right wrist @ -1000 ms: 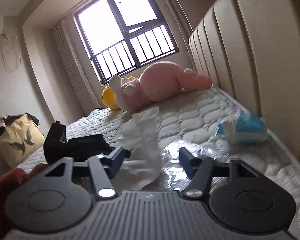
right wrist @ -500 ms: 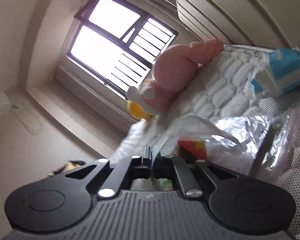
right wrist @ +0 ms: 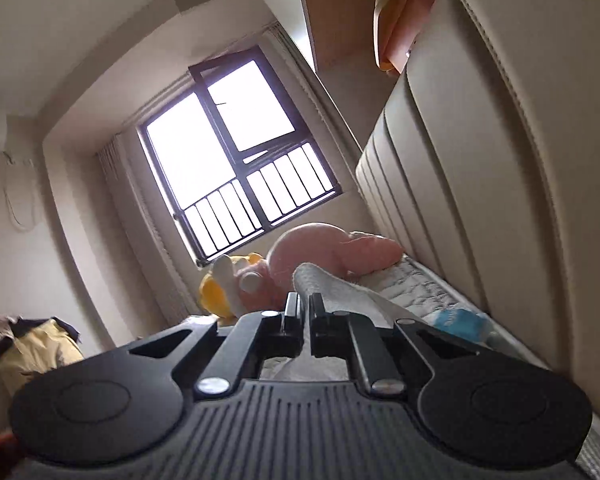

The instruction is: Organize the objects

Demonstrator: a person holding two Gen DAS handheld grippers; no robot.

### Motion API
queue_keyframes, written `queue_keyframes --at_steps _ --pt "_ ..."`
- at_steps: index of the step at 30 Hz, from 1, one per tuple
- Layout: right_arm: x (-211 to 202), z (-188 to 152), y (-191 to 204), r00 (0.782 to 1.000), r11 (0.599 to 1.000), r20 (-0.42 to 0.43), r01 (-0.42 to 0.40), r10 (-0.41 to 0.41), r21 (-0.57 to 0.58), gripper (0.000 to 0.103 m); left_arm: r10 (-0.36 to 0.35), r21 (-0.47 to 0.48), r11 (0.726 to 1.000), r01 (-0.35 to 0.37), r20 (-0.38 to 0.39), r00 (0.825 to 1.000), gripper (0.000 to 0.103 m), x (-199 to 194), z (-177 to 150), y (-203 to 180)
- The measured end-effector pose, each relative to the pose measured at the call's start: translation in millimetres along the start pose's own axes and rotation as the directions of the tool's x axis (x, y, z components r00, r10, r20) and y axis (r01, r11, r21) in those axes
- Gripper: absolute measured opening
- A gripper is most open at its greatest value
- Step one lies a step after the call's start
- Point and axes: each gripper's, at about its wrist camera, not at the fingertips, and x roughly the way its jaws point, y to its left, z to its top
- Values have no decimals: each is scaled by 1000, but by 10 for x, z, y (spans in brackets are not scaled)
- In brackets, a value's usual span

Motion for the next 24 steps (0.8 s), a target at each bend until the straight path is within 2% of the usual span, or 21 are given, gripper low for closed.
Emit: queue_keyframes --at_steps 1,2,3,4,5,6,7,9,14,15,17,19,21,22,24 --pt "-21 -18 -15 1000 1000 -12 0 1 10 7 35 74 997 -36 22 999 99 -1 -53 -84" --pt "-30 -22 -33 1000 999 -21 -12 13 30 7 91 174 980 -99 52 995 84 -11 -143 -187" --pt "-43 -23 -41 999 998 -26 -25 27 52 7 149 279 945 -168 87 985 72 -23 -254 -285" --pt "-48 -23 -39 999 997 -30 -35 37 66 7 176 361 909 -209 121 977 69 -47 -366 -351" --pt "-50 -18 -19 998 997 -34 -41 44 71 7 175 412 884 -222 148 973 62 -90 -469 -382" --pt "-56 -17 19 998 996 -36 -49 51 69 7 165 440 869 -226 172 971 58 -151 -548 -389" --pt "-53 -21 64 997 996 -37 -59 61 63 7 156 452 862 -229 193 969 50 -240 -602 -375" --pt "-63 -34 176 995 994 -47 -88 91 62 7 149 462 852 -247 239 960 50 -464 -693 -318" --pt "93 -41 574 973 976 -89 -208 213 68 7 213 477 800 -365 342 915 50 -966 -929 -113" --pt "133 -25 696 964 967 -98 -242 249 79 7 228 485 784 -387 354 907 50 -1035 -983 -87" --pt "227 -16 946 929 933 -111 -342 353 110 7 250 506 750 -426 379 891 50 -1166 -1099 -46" --pt "326 -11 1196 877 882 -121 -446 464 149 7 272 519 721 -460 398 876 51 -1265 -1203 -3" --pt "459 -36 1416 814 818 -130 -535 566 211 7 282 506 724 -469 403 871 53 -1327 -1253 65" --pt "546 -72 1513 792 797 -140 -557 595 235 7 278 496 733 -467 408 870 54 -1360 -1273 100" --pt "741 -204 1698 782 803 -198 -550 592 231 12 270 478 747 -461 416 868 54 -1434 -1317 151"
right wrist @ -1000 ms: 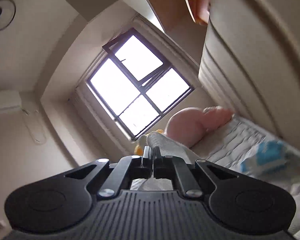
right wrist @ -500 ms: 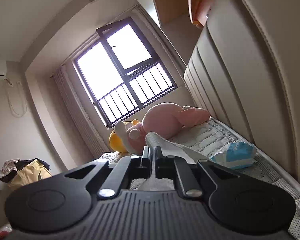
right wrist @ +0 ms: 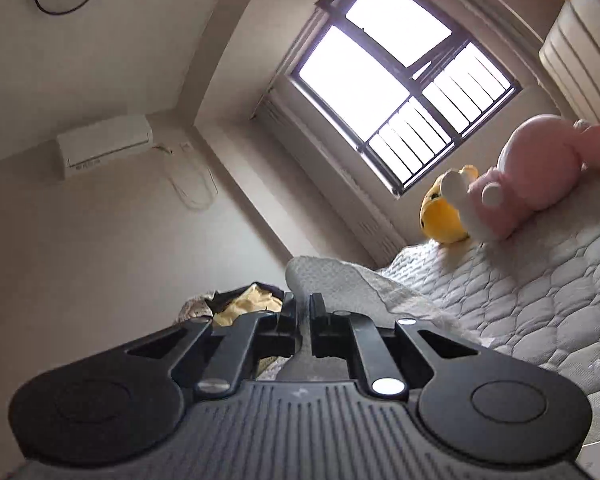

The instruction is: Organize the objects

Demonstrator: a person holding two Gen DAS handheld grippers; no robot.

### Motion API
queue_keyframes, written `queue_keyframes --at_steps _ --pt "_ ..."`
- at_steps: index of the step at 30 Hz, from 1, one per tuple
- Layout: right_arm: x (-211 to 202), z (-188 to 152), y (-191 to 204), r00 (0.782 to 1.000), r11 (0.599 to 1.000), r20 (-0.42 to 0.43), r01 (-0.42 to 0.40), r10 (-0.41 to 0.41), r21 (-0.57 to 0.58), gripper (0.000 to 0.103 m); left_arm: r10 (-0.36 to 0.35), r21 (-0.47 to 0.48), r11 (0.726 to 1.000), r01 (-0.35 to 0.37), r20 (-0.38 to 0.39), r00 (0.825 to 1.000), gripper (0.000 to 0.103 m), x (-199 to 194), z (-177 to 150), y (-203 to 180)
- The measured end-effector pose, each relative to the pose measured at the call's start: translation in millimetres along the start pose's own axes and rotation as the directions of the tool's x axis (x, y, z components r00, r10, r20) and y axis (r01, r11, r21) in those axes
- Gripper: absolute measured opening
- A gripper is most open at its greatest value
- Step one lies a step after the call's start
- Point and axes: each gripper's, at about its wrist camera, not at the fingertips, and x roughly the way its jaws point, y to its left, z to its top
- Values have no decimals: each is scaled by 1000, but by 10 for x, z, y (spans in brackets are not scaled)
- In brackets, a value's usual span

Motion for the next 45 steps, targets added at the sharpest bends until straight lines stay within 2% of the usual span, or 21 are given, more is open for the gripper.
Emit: queue_keyframes --at_steps 3,5,8,12,15,17,19,21,23,24,25,27,29,31,33,34,35,38,42,43,45 --pt "415 -319 -132 979 989 -146 137 -143 -51 13 -1 -18 1000 1 19 1000 55 -60 -34 30" --pt "573 -573 -297 942 969 -226 235 -247 -76 13 -2 -23 1000 3 24 1000 58 -96 -56 54" --pt "583 -826 -480 880 919 -266 368 -394 -144 14 -18 -31 999 18 19 1000 66 -140 -103 111" --pt "458 -947 -621 809 863 -300 466 -506 -197 14 -90 -106 990 93 38 995 78 -240 -236 270" --pt "331 -1081 -555 772 843 -340 470 -537 -264 13 -135 -256 955 151 79 988 86 -291 -373 482" --pt "296 -1145 -431 757 834 -362 438 -544 -336 15 -153 -384 904 186 116 981 92 -290 -464 678" --pt "281 -1206 -253 750 807 -352 400 -560 -434 41 -177 -504 832 231 154 972 92 -257 -548 901" --pt "227 -1233 7 757 718 -239 398 -609 -571 79 -200 -559 781 280 201 959 92 -256 -605 1028" --pt "166 -1249 263 758 592 -81 432 -647 -680 90 -215 -586 744 321 245 945 93 -265 -650 1105" --pt "167 -1257 363 758 533 -7 452 -652 -715 94 -214 -582 744 328 258 942 93 -270 -662 1101" --pt "201 -1260 428 766 505 34 455 -641 -733 95 -211 -578 746 332 268 940 93 -273 -672 1093" --pt "371 -1270 452 795 535 15 421 -606 -732 96 -211 -579 739 345 288 934 94 -283 -683 1100" --pt "612 -1315 385 818 582 -45 369 -574 -724 95 -219 -599 703 384 330 918 94 -307 -725 1157" --pt "918 -1427 236 789 563 -100 337 -607 -754 87 -232 -629 640 441 390 891 94 -337 -801 1250" --pt "1126 -1556 104 738 502 -115 328 -665 -800 66 -244 -652 572 498 445 862 94 -350 -879 1348" --pt "1152 -1604 67 731 480 -108 321 -673 -816 60 -248 -656 550 517 463 851 94 -352 -906 1376" --pt "1139 -1616 59 738 484 -117 306 -664 -820 39 -250 -658 536 529 474 844 94 -351 -920 1393" --pt "952 -1411 71 773 602 -147 343 -617 -721 15 -252 -652 543 528 473 844 94 -343 -916 1389" --pt "602 -849 8 882 845 -145 365 -448 -391 10 -255 -644 553 529 474 843 95 -332 -910 1375" --pt "565 -759 -13 893 868 -137 365 -429 -336 11 -255 -645 548 533 478 841 96 -330 -916 1381" --pt "609 -734 -40 868 831 -122 407 -481 -380 11 -255 -647 541 537 482 838 96 -324 -919 1386"
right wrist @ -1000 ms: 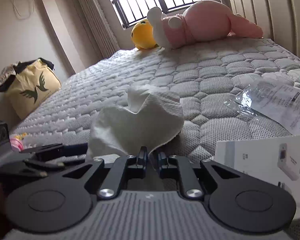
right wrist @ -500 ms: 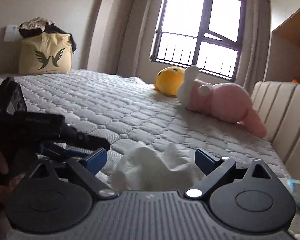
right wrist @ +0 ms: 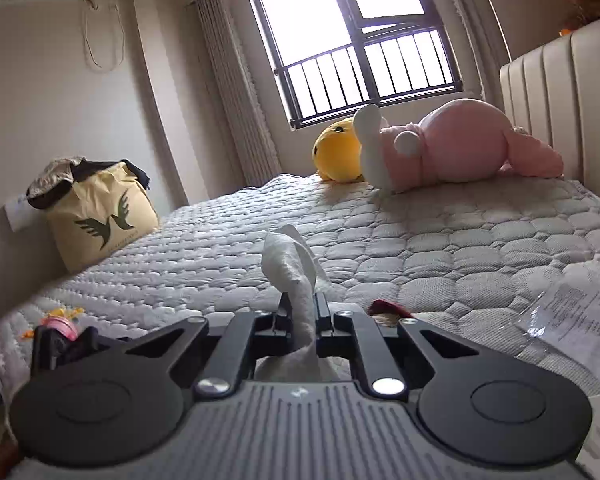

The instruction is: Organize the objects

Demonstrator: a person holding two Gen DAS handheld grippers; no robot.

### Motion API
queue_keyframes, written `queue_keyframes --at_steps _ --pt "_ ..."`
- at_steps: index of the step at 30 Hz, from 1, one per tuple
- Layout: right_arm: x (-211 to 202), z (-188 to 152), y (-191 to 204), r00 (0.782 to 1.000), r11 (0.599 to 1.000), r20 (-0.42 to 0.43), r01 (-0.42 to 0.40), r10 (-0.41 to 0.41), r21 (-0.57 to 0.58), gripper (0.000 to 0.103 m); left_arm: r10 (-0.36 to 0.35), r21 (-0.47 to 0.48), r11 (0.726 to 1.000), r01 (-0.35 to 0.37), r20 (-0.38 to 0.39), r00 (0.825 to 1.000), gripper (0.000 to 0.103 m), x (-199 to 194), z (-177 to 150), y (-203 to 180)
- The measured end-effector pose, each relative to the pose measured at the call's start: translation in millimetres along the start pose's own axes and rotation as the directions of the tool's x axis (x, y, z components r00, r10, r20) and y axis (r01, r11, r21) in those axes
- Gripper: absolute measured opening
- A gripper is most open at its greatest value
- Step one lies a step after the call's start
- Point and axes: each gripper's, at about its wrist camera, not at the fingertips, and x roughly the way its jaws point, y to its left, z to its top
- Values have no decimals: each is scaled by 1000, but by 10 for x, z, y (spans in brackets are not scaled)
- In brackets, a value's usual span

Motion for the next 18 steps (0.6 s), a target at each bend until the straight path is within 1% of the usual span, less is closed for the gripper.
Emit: queue_keyframes --at_steps 1,2,3,4,5,6,8,9,11,12,14,16,18 --pt "76 -41 26 998 996 -13 59 -60 -61 11 2 2 1000 -2 -1 1000 96 3 -1 -3" --pt "165 -109 42 994 989 -38 99 -104 -108 11 6 8 1000 -6 -3 1000 96 7 -5 -10" --pt "250 -184 33 991 988 -79 102 -112 -118 11 14 18 1000 -14 -8 1000 96 13 -10 -22" --pt "324 -272 4 988 994 -132 71 -82 -86 11 25 31 999 -24 -14 1000 96 25 -17 -39" --pt "347 -348 -19 986 999 -163 28 -34 -42 11 36 46 998 -35 -21 999 96 38 -25 -60" --pt "338 -417 -14 985 1000 -173 1 -4 -17 13 47 62 997 -45 -27 999 96 52 -33 -78" --pt "268 -488 55 985 999 -172 -12 3 -53 14 63 85 995 -59 -38 997 97 80 -42 -108" --pt "229 -500 65 982 998 -185 -44 35 -48 14 68 93 994 -64 -42 997 97 92 -47 -119" --pt "161 -508 4 967 991 -214 -127 134 45 14 76 107 992 -71 -49 996 98 111 -58 -138" --pt "120 -510 -22 961 985 -219 -156 170 80 14 83 114 991 -77 -52 995 98 121 -63 -149" --pt "-1 -524 -26 959 979 -205 -180 195 92 14 105 134 986 -96 -60 993 98 149 -73 -182" --pt "-113 -557 -45 957 974 -192 -202 218 99 14 165 187 971 -147 -80 983 98 214 -102 -259" --pt "-221 -621 -114 951 961 -174 -234 257 146 14 250 274 938 -213 -107 962 99 325 -163 -375"
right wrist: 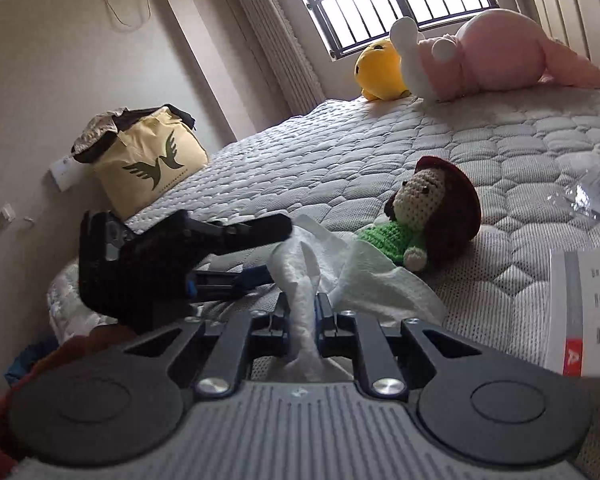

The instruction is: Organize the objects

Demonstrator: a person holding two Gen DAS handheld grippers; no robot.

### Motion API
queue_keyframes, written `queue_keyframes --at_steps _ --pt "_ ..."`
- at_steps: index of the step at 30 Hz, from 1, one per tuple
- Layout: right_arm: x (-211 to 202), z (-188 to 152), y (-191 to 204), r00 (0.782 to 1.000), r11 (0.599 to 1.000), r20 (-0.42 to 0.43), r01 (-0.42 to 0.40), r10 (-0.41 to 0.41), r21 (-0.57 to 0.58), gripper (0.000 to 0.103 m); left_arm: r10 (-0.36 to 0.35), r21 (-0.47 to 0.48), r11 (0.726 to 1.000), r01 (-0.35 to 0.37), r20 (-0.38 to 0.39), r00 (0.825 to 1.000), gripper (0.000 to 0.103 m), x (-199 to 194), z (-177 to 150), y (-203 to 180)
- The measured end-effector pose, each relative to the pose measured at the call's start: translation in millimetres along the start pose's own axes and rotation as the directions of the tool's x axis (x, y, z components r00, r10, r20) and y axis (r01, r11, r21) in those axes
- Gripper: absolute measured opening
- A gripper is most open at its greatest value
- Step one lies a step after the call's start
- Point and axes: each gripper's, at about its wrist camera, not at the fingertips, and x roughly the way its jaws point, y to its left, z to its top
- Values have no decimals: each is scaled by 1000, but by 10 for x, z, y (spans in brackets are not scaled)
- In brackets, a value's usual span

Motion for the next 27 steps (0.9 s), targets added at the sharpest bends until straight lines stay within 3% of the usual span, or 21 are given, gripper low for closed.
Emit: queue_keyframes --at_steps 2,7,9,12,16,19,20,22,24,27 --pt "-111 -81 -43 999 1000 32 11 -12 19 14 65 73 995 -63 -27 998 101 78 -8 -141" --pt "-399 -172 -209 987 995 129 89 -94 44 20 107 81 991 -104 -31 994 103 322 60 -315" --pt "-505 -171 -299 982 993 158 95 -105 70 20 160 169 975 -145 -78 984 103 552 74 -467" --pt "-683 -195 -414 972 990 200 103 -121 101 20 254 339 920 -199 -128 959 103 922 39 -732" --pt "-902 -265 -549 957 982 249 109 -146 156 20 298 470 860 -199 -146 943 102 1258 -15 -987" --pt "-1035 -300 -645 948 975 274 111 -161 191 20 339 589 779 -214 -109 935 101 1458 -39 -1174" --pt "-1074 -307 -664 945 973 281 115 -169 199 20 354 623 752 -217 -104 929 88 1526 -49 -1219" --pt "-1148 -317 -691 938 970 294 123 -183 211 20 390 672 707 -219 -112 914 84 1642 -83 -1292" --pt "-1218 -323 -715 931 967 307 130 -196 221 20 388 690 689 -220 -96 917 83 1610 -139 -1345" --pt "-1294 -301 -694 925 966 322 138 -204 218 20 323 677 705 -212 -40 945 83 1310 -261 -1374"
